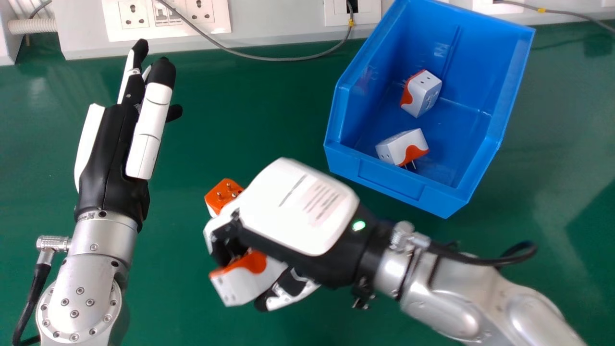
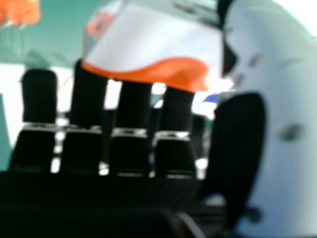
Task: Pick all objects and put in blue box
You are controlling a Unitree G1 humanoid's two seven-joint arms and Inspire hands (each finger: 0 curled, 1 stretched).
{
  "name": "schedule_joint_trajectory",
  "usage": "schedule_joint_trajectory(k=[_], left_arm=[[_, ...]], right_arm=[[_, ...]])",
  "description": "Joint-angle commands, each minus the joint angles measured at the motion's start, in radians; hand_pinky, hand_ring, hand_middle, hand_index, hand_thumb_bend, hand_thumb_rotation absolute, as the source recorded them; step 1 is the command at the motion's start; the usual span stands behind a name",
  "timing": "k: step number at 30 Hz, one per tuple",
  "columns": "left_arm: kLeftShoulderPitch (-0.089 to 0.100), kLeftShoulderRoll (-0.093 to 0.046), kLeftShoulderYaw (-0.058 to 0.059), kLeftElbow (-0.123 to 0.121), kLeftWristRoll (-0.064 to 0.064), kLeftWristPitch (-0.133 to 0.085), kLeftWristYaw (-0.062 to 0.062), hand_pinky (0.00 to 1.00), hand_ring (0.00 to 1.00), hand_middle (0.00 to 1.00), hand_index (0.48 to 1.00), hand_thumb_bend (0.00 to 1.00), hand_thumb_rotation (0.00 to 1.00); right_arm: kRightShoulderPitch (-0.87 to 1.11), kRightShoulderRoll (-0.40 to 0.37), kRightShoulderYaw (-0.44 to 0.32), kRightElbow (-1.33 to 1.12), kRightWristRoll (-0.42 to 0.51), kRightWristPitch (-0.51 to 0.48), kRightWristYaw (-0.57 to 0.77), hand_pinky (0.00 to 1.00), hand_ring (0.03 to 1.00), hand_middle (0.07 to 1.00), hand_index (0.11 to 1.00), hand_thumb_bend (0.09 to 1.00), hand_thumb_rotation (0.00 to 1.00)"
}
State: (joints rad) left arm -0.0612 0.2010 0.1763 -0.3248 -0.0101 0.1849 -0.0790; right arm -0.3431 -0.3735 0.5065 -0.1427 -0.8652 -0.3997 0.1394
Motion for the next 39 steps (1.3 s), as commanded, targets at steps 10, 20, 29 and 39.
schedule_joint_trajectory(k=[10,20,29,39], left_arm=[[-0.019,0.012,0.015,0.007,-0.011,-0.037,-0.006,0.86,0.96,0.96,1.000,0.77,1.00],[-0.015,0.015,0.014,0.008,-0.007,-0.044,-0.007,0.86,0.96,0.96,1.000,0.76,1.00],[-0.015,0.014,0.013,-0.001,-0.011,-0.040,-0.010,0.87,0.96,0.97,1.000,0.75,1.00],[-0.018,0.014,0.010,-0.006,-0.008,-0.030,-0.006,0.87,0.96,0.97,1.000,0.75,1.00]], right_arm=[[0.040,0.016,-0.038,-0.080,0.039,0.020,0.025,0.36,0.422,0.502,0.513,0.497,0.00],[0.026,0.002,-0.097,-0.144,0.043,0.038,0.060,0.35,0.426,0.506,0.526,0.495,0.00],[0.056,0.008,-0.092,-0.154,0.018,0.046,0.050,0.34,0.427,0.506,0.537,0.494,0.00],[0.084,-0.007,-0.096,-0.167,0.037,0.017,0.067,0.34,0.426,0.506,0.542,0.494,0.00]])
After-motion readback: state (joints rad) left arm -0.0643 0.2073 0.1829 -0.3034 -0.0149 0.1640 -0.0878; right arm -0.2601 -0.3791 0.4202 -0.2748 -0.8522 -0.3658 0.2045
